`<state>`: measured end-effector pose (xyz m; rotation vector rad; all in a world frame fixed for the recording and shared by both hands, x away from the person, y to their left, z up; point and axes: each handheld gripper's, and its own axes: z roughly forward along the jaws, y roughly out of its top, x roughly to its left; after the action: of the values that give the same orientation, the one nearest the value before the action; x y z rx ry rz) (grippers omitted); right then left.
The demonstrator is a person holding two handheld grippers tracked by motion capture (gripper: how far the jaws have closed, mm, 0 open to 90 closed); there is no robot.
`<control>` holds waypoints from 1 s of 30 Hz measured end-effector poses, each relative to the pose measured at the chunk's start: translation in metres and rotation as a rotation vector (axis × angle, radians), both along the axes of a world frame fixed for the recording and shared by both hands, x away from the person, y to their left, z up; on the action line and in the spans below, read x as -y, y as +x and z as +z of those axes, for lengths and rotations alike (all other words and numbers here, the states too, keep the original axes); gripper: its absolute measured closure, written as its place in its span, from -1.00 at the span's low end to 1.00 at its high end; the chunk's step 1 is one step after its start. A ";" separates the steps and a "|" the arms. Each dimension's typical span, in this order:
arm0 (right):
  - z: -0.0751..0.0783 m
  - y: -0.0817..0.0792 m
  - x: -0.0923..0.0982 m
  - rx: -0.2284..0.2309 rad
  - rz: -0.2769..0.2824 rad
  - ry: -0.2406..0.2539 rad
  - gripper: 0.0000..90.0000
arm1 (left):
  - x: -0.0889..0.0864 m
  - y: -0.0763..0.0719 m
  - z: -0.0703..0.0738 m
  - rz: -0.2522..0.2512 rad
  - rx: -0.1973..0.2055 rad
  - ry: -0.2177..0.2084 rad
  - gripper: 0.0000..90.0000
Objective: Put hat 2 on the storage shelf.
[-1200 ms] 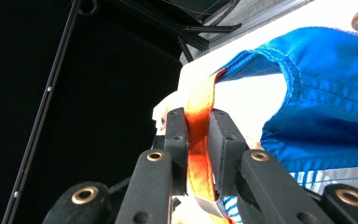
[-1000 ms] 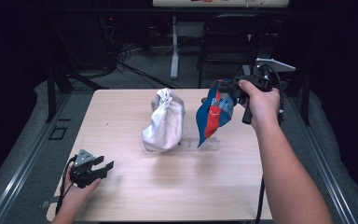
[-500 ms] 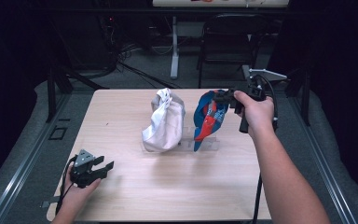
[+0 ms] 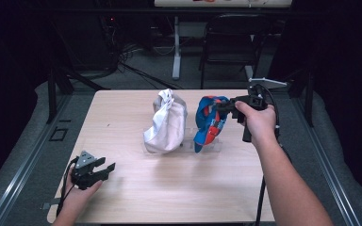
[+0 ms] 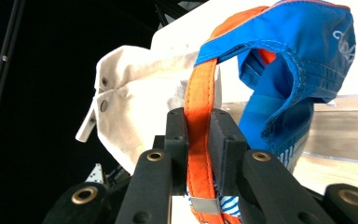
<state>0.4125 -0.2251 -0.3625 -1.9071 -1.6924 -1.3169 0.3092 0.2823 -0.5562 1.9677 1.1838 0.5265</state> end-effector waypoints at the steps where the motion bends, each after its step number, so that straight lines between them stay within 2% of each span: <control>1: 0.000 0.000 0.000 0.000 0.000 0.000 0.74 | 0.000 0.000 0.000 0.000 0.000 0.000 0.10; 6: -0.003 -0.001 -0.003 0.003 0.006 -0.039 0.74 | 0.000 0.000 0.000 -0.001 0.000 0.001 0.10; 20: -0.010 -0.006 0.009 0.001 -0.006 -0.060 0.73 | 0.000 0.000 0.000 -0.001 0.005 0.003 0.10; 21: -0.010 -0.007 0.010 0.002 -0.021 -0.057 0.73 | 0.001 0.000 0.000 0.000 0.004 0.001 0.10; 24: -0.011 -0.008 0.013 0.002 -0.007 -0.079 0.74 | 0.001 0.000 0.000 0.003 0.006 0.005 0.10; 28: -0.012 -0.009 0.013 0.000 -0.021 -0.083 0.74 | 0.001 0.000 0.000 0.002 0.005 0.006 0.10; 30: -0.015 -0.008 0.013 -0.004 -0.010 -0.088 0.74 | 0.001 0.000 0.000 0.002 0.007 0.005 0.10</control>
<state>0.4040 -0.2380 -0.3770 -1.9671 -1.7684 -1.2608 0.3090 0.2813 -0.5563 1.9678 1.1812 0.5377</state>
